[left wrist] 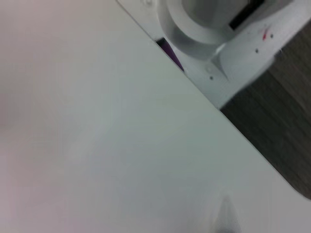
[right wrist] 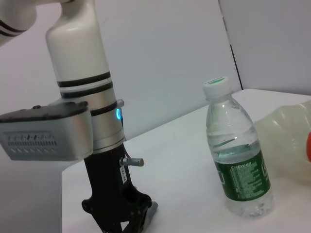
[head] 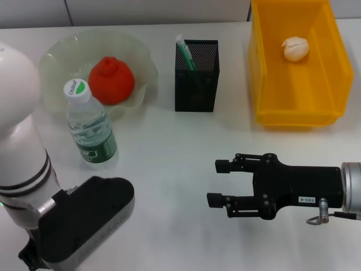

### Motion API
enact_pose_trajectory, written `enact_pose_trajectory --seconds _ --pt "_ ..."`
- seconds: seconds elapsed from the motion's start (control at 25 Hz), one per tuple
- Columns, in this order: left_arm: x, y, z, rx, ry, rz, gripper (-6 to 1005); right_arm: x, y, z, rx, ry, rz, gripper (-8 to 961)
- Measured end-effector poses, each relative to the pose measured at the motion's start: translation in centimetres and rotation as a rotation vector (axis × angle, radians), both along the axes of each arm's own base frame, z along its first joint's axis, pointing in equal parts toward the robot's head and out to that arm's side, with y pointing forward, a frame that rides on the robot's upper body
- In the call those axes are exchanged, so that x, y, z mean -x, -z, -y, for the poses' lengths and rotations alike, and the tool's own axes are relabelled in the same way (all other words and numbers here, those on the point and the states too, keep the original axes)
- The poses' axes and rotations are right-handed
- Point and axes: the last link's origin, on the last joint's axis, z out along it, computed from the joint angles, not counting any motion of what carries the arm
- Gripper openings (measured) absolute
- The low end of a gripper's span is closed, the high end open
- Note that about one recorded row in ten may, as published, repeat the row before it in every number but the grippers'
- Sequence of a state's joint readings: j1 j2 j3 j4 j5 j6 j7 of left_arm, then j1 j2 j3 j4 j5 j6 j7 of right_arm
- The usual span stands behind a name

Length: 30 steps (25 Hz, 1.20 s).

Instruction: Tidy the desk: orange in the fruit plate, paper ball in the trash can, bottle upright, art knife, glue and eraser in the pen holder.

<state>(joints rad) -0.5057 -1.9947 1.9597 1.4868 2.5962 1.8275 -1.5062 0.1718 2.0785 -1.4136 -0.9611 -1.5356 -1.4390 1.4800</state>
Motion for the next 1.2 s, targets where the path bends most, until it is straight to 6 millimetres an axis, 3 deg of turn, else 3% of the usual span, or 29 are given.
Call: enact_pose_trajectory --seconds 0.12,0.4,0.72,1.0,1.2 --pt "-0.4 -0.4 -0.4 -0.014 -0.023 0.058 152 -0.1 -0.3 -0.2 -0.013 0.007 -0.002 746" --pt "-3.3 -1.7 -0.9 -0.057 -0.094 0.273 146 -1.2 -2.1 -0.6 -0.079 0.061 -0.031 746" --pt "-8.3 -5.5 -2.1 -0.108 -0.19 0.677 144 -2.2 -3.0 -0.5 -0.118 0.099 -0.047 745" --pt "-13.4 -8.9 -4.5 -0.244 -0.261 1.13 143 -3.1 -3.5 -0.5 -0.136 0.116 -0.028 741" --pt "-15.7 -8.9 -7.2 -0.417 -0.311 1.359 140 -3.3 -3.6 -0.6 -0.137 0.12 -0.032 741"
